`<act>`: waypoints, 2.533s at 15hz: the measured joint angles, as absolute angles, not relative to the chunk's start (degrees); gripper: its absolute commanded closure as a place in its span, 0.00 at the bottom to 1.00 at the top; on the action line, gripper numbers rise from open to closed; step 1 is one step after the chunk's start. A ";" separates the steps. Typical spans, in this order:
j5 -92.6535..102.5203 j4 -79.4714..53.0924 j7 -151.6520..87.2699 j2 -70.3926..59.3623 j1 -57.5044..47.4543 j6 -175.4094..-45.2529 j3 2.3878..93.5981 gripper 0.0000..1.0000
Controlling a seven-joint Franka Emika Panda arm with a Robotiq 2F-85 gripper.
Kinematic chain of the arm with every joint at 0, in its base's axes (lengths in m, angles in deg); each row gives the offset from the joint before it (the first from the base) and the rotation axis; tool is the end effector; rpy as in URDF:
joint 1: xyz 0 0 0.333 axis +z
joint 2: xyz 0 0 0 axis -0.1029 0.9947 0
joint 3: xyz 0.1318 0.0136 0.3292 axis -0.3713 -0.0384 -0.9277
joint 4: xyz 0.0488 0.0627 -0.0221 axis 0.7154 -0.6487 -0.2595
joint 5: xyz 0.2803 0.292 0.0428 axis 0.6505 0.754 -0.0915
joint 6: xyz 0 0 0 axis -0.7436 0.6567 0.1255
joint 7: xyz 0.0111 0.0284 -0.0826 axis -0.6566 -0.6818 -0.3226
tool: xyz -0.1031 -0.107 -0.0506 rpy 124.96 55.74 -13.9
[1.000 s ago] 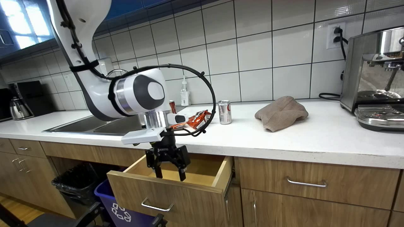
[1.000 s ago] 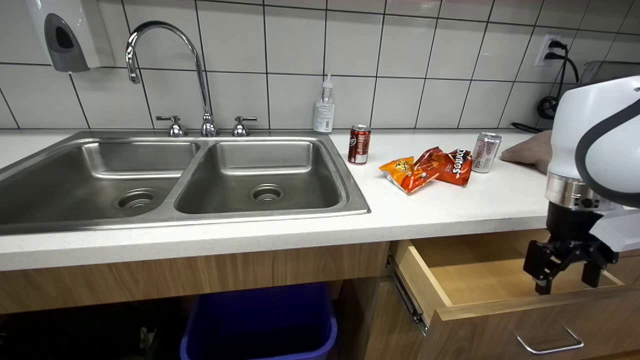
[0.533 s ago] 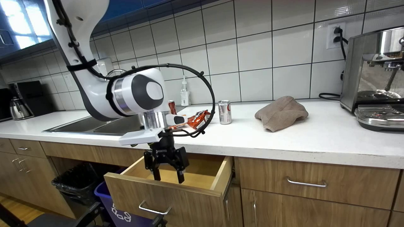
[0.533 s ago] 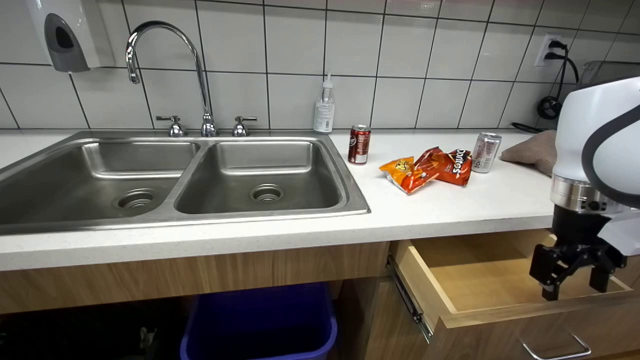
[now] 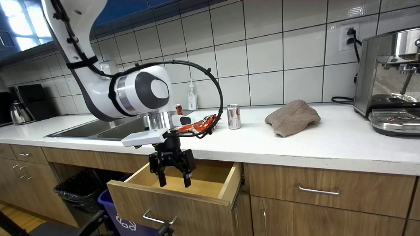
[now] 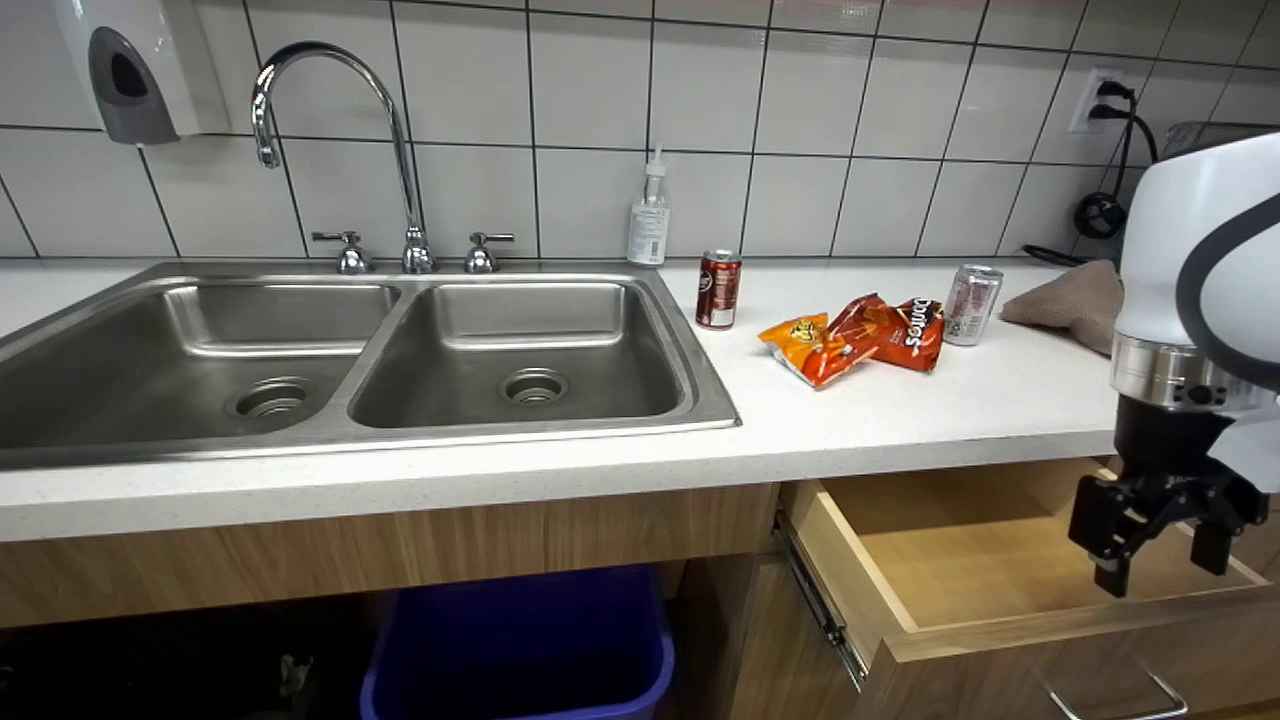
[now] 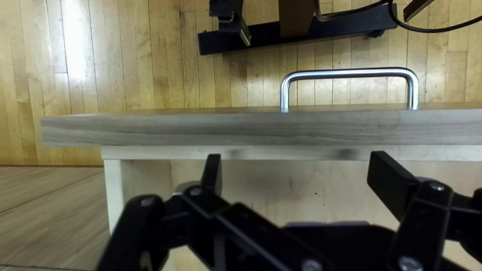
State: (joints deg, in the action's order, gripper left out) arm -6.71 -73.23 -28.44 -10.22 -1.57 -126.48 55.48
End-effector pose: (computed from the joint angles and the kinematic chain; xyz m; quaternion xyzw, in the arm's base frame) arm 0.3864 -0.0547 0.1311 0.9906 -0.0166 -0.1160 0.0701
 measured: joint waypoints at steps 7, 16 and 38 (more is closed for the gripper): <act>-6.69 -73.30 -28.44 -17.97 -2.12 -123.12 54.13 0.00; -6.32 -71.17 -28.76 -23.89 -3.08 -120.68 50.38 0.00; -6.35 -63.99 -31.49 -23.20 -3.08 -118.71 47.18 0.00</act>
State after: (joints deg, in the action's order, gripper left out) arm -6.35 -63.99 -31.49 -23.20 -3.08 -118.71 47.18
